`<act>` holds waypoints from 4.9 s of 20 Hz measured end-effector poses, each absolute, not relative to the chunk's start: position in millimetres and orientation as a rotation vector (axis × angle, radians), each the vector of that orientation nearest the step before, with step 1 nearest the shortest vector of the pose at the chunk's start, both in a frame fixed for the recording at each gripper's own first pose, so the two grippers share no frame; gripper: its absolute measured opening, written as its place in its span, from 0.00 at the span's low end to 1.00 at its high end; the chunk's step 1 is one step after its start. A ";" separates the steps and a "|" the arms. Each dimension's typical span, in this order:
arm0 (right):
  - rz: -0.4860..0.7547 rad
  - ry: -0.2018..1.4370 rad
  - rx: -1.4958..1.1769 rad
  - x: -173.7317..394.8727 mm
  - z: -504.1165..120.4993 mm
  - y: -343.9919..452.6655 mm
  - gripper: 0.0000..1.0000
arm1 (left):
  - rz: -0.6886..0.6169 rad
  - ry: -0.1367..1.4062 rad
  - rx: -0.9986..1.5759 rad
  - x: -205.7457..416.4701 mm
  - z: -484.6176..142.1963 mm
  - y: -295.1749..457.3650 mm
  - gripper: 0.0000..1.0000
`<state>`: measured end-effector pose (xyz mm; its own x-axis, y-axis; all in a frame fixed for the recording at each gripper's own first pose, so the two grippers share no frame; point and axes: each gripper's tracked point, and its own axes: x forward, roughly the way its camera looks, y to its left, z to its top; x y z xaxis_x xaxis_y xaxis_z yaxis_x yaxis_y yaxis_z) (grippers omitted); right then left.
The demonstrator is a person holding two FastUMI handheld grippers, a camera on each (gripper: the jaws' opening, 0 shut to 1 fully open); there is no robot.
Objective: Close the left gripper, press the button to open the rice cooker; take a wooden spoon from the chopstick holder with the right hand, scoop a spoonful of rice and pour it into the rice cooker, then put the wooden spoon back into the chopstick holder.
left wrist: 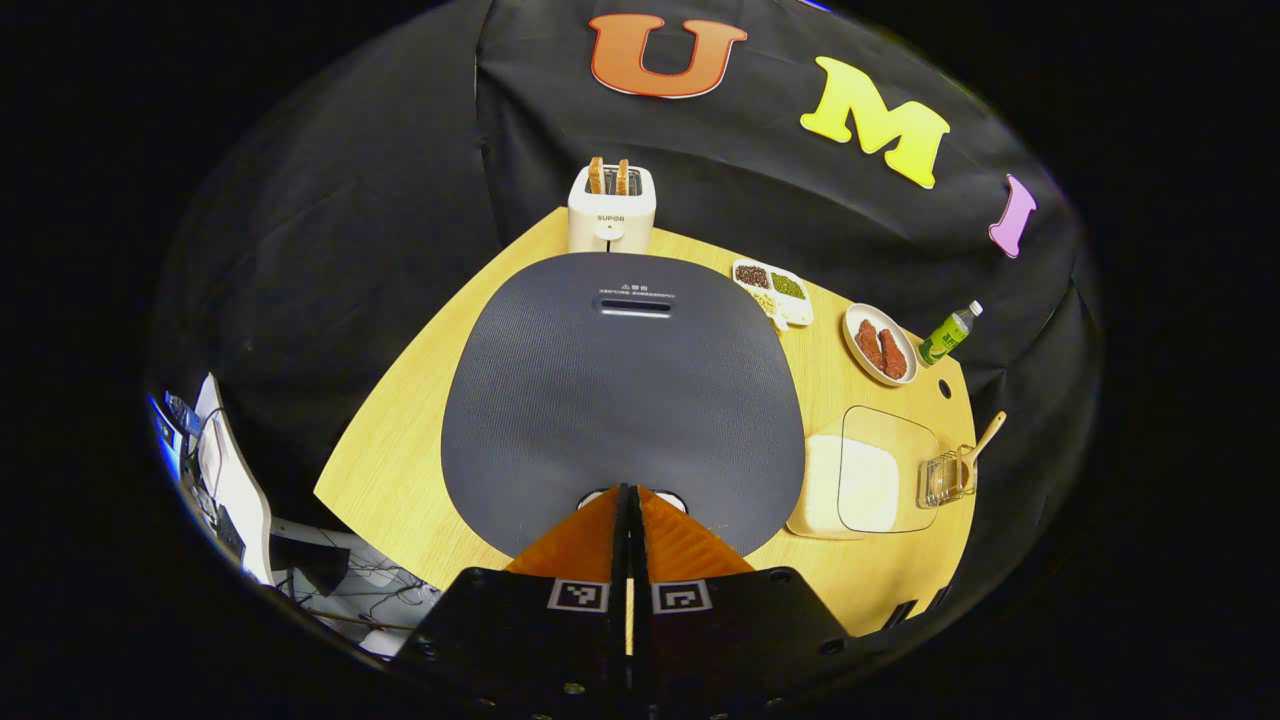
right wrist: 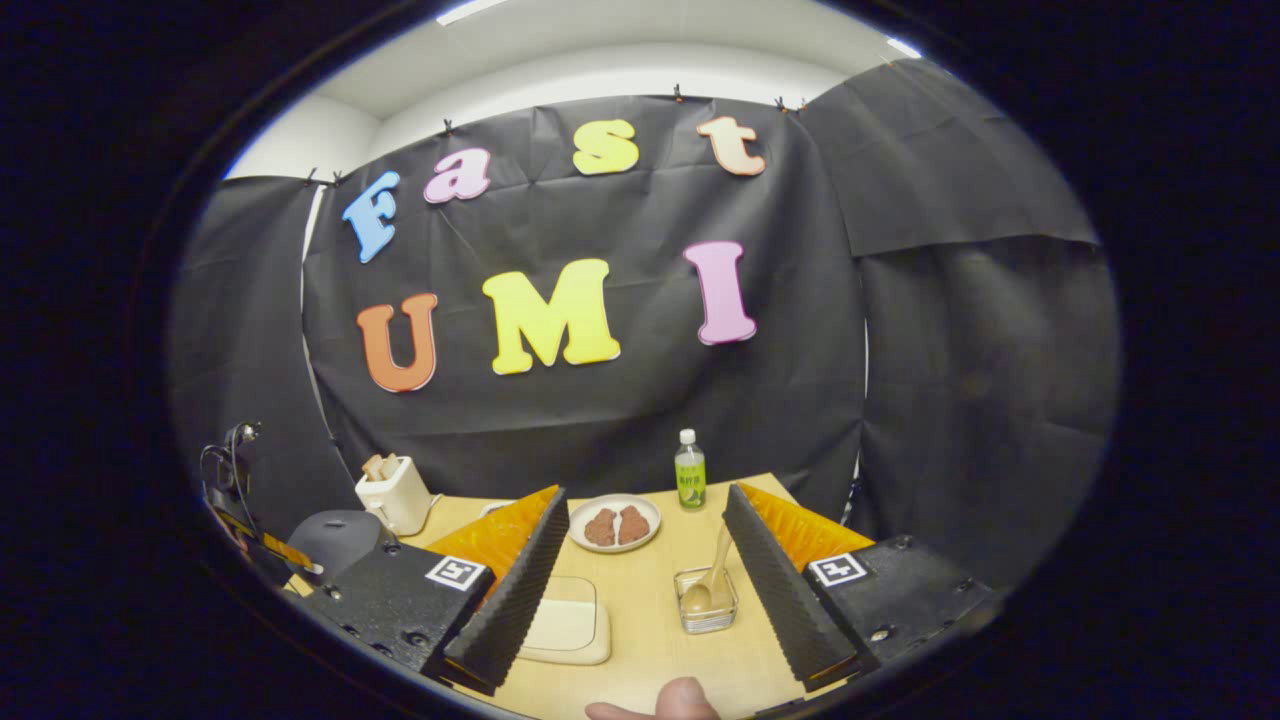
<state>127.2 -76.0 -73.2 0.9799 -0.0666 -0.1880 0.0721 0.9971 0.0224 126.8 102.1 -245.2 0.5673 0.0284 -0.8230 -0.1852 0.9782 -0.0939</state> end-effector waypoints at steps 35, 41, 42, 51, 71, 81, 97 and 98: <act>-0.042 0.192 -0.053 112.0 -56.8 -101.2 1.00 | 0.087 0.126 0.010 119.5 -22.0 66.0 0.94; -0.025 0.319 -0.031 147.8 -126.1 -128.0 1.00 | 0.093 0.089 -0.015 120.8 -13.0 30.9 0.94; -0.026 0.341 -0.024 155.2 -140.3 -132.7 0.99 | 0.090 0.090 -0.028 121.2 -12.3 24.7 0.94; -0.009 0.542 0.068 231.7 -263.9 -178.0 0.99 | 0.153 0.130 -0.028 133.1 -18.6 -1.8 0.95; 0.080 0.733 0.259 307.6 -363.0 -185.3 0.46 | 0.233 0.222 -0.004 116.8 -44.2 -27.4 0.94; 0.055 0.657 0.267 283.1 -312.6 -176.7 0.09 | 0.212 0.205 -0.032 115.7 -43.5 -26.9 0.95; 0.008 0.474 0.139 240.3 -196.9 -29.9 0.08 | 0.174 0.165 -0.047 75.4 -48.6 64.7 0.95; 0.013 0.480 0.133 237.7 -201.6 -13.9 0.08 | 0.172 0.167 -0.050 71.8 -48.2 73.0 0.95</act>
<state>237.7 -13.9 -201.6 0.8870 0.0439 -0.4597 0.0187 0.9912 0.1309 71.8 73.0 -48.2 0.9715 0.1660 -0.1694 -0.1743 0.9841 -0.0348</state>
